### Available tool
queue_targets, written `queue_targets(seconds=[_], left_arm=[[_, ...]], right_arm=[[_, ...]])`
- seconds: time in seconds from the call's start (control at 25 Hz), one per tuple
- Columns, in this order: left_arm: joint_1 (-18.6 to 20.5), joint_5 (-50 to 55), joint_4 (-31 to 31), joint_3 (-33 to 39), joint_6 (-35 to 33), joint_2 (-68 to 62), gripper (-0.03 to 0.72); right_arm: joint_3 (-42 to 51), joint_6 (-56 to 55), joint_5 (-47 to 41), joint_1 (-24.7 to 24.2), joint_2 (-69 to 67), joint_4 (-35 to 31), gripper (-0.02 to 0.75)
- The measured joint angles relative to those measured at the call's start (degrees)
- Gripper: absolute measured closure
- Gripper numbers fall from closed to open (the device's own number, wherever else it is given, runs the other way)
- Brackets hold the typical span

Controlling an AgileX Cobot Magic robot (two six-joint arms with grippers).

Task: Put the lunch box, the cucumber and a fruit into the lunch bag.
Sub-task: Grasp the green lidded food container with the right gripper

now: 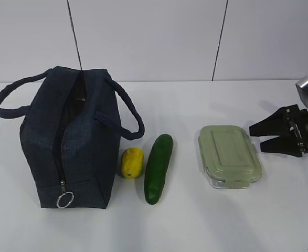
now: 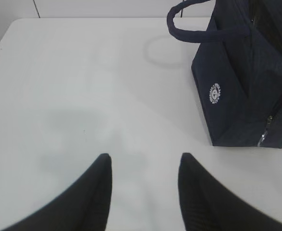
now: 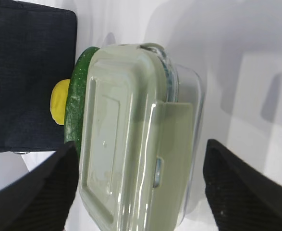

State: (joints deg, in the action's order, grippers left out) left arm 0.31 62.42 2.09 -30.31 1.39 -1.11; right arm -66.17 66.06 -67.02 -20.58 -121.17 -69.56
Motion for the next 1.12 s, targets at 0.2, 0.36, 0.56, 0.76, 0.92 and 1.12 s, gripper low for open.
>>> queue_targets(seconds=[0.2, 0.36, 0.56, 0.76, 0.92, 1.12], left_arm=[[0.0, 0.4, 0.3, -2.1, 0.0, -4.8, 0.363], [0.0, 0.4, 1.1, -3.6, 0.0, -11.1, 0.363], [0.0, 0.2, 1.3, -6.2, 0.0, -15.8, 0.363], [0.0, 0.1, 1.4, -6.7, 0.0, -16.7, 0.363], [0.0, 0.1, 2.0, -6.7, 0.0, -16.7, 0.363], [0.0, 0.1, 2.5, -6.7, 0.0, -16.7, 0.363]], right_arm=[[0.0, 0.0, 0.0, 0.0, 0.0, 0.0, 0.15], [0.0, 0.0, 0.0, 0.0, 0.0, 0.1, 0.15], [0.0, 0.1, 0.0, 0.2, 0.0, 0.5, 0.15], [0.0, 0.1, 0.0, 1.4, 0.0, 0.9, 0.15], [0.0, 0.1, 0.0, 1.7, 0.0, 1.0, 0.15], [0.0, 0.1, 0.0, 1.7, -0.1, 1.1, 0.15]])
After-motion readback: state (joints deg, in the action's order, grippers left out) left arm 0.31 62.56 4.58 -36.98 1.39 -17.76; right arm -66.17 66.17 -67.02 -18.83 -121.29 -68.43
